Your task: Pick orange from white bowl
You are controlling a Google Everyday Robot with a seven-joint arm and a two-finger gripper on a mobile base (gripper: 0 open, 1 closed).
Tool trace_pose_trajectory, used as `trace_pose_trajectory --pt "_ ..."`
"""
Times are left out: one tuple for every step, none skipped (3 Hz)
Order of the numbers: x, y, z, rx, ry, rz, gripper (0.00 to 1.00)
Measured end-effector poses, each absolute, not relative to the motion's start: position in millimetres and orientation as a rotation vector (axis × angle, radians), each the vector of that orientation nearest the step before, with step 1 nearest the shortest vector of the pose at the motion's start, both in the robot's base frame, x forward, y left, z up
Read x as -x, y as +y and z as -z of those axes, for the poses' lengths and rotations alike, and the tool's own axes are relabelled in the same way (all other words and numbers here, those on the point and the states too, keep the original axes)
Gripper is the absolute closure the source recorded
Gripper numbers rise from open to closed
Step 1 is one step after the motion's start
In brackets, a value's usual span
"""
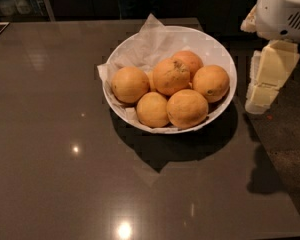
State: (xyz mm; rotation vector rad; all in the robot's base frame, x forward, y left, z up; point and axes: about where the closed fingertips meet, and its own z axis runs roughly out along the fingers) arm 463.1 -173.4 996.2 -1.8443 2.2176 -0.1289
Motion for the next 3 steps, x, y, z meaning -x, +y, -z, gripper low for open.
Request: trace_pose_trajectory --pt "-472.0 -151.6 -1001.3 1.835 2.172 0.161 0.0" --pt "-479.4 -123.0 -1004.6 1.869 2.134 0.203 0.0" --pt "-482.5 -101.3 -1003.9 1.904 2.116 0.218 0.01"
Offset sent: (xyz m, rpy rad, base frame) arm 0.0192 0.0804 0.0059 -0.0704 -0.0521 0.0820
